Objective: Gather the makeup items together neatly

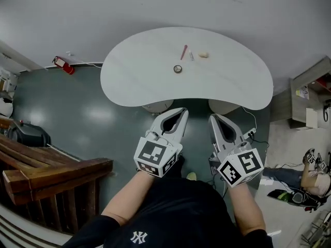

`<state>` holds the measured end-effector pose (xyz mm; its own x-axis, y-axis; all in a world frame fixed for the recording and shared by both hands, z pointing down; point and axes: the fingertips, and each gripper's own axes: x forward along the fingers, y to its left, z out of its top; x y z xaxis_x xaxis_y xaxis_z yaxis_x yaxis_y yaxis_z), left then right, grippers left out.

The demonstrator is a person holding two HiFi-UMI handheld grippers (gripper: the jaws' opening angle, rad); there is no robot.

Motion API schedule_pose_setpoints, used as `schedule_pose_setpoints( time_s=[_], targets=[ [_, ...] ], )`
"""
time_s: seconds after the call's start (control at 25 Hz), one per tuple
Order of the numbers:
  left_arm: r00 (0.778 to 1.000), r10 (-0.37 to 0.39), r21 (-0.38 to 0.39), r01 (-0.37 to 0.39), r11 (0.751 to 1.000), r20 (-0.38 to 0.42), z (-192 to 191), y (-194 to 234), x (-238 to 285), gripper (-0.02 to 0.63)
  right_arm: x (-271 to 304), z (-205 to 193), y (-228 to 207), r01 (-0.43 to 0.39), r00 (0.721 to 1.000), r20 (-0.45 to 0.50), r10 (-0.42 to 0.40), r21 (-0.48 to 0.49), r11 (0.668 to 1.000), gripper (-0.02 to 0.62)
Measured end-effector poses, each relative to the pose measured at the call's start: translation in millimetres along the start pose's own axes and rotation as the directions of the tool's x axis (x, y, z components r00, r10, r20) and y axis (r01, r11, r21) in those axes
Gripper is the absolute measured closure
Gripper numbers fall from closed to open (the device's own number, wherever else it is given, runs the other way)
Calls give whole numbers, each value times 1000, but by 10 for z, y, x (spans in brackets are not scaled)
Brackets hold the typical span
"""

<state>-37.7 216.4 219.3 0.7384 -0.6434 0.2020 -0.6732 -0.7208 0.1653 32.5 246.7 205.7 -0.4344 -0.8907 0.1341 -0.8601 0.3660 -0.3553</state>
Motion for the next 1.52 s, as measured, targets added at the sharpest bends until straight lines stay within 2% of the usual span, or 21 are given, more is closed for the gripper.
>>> schedule_pose_setpoints(
  time_s=[0.36, 0.56, 0.76, 1.08, 1.32, 1.36, 1.52],
  targets=[
    [999, 2, 28, 0, 1000, -49, -112, 876, 487, 597, 881, -85, -82, 21, 997, -70, -22, -13, 1000, 581],
    [997, 11, 62, -7, 998, -79, -223, 1129, 804, 597, 1133, -79, -304, 46, 995, -89, -45, 3, 999, 581],
    [993, 38, 74, -30, 997, -108, -378, 1340, 1144, 597, 1453, -160, -577, 37, 993, -112, -34, 22, 999, 581],
    [981, 145, 70, -137, 988, -130, -697, 1881, 1772, 597, 2099, -310, -1096, -31, 982, -185, 40, 51, 998, 581],
    [961, 201, 58, -194, 979, -191, -1136, 2199, 2217, 595, 2464, -596, -1557, -53, 963, -261, 66, 59, 997, 581],
    [957, 210, 59, -202, 978, -200, -1205, 2257, 2287, 586, 2522, -641, -1612, -56, 960, -272, 72, 64, 996, 581],
    [941, 234, 71, -223, 972, -245, -1518, 2484, 2528, 479, 2731, -842, -1797, -75, 945, -311, 99, 88, 993, 581]
  ],
)
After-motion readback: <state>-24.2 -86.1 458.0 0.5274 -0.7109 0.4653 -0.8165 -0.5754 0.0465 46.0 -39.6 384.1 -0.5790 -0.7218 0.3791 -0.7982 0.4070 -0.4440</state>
